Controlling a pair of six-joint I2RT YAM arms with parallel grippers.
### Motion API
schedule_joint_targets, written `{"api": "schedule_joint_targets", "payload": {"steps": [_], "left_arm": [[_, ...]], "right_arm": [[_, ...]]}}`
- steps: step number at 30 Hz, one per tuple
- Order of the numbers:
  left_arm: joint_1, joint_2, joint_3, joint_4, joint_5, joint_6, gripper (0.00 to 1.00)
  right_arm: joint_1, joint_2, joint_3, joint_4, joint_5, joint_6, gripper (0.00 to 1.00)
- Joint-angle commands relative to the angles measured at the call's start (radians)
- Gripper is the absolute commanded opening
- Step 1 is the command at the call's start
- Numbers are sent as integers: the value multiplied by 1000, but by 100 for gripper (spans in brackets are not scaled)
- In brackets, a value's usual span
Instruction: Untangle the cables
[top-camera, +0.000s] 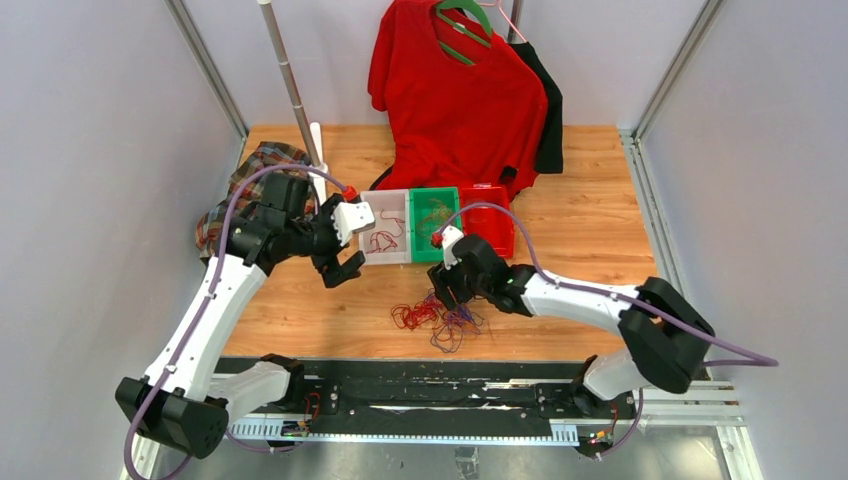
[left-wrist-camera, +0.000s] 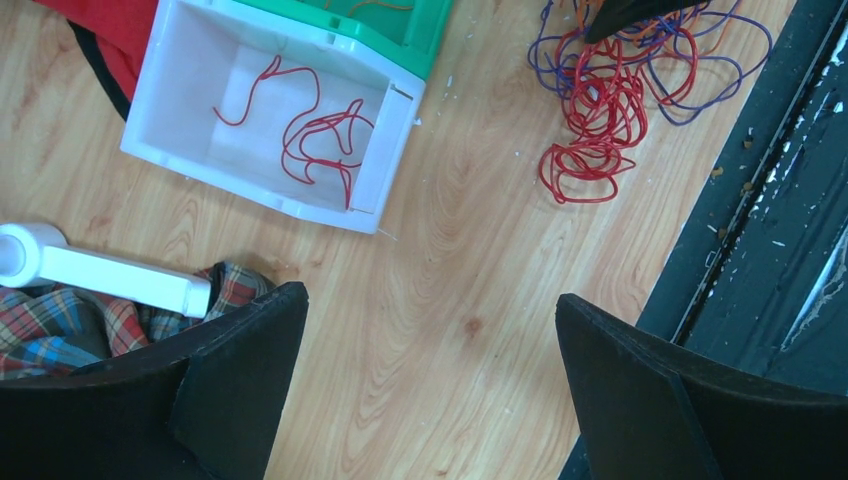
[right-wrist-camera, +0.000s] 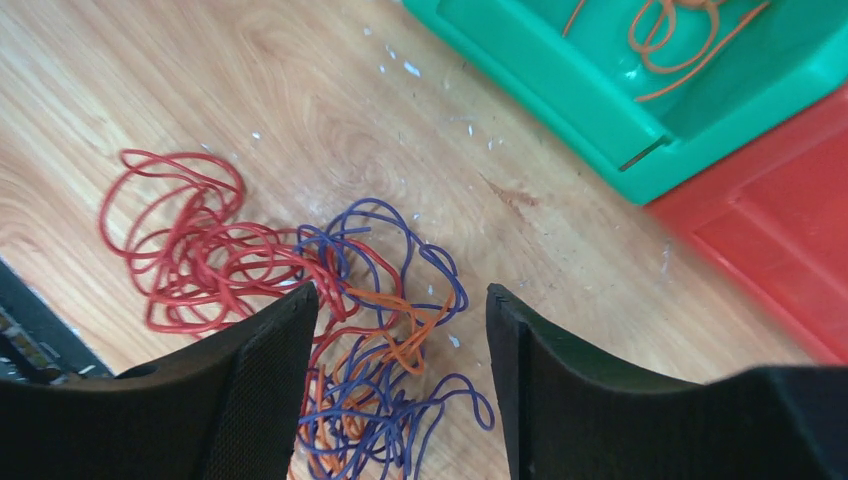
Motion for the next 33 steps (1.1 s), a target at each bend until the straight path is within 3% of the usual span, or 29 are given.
{"api": "schedule_joint_targets", "payload": {"steps": [1,4,10,11,19,25,30,33], "left_arm": [[8,-29,-2,13,27,7,100],[8,-37,0,13,22,7,100],[9,-39,2,13,28,9,99],[9,-37,4,13,30,7,99],[1,-16,24,14,165,-12,96],[-118,42,49,15,208,-30,93],[-162,101,70,15,295,9,84],[-171,130,73,15,359,67,73]], "right_arm": [[6,86,43,-26,-22,-5,60],[7,119,65,-33,5,-13,49],[6,22,76,-20,20,4,3],[6,-2,75,-21,18,11,1],[6,-167,89,-17,-62,79,1],[13,-214,85,37,-201,130,1],[33,-217,80,61,-285,119,1],[37,-222,62,106,-332,122,1]]}}
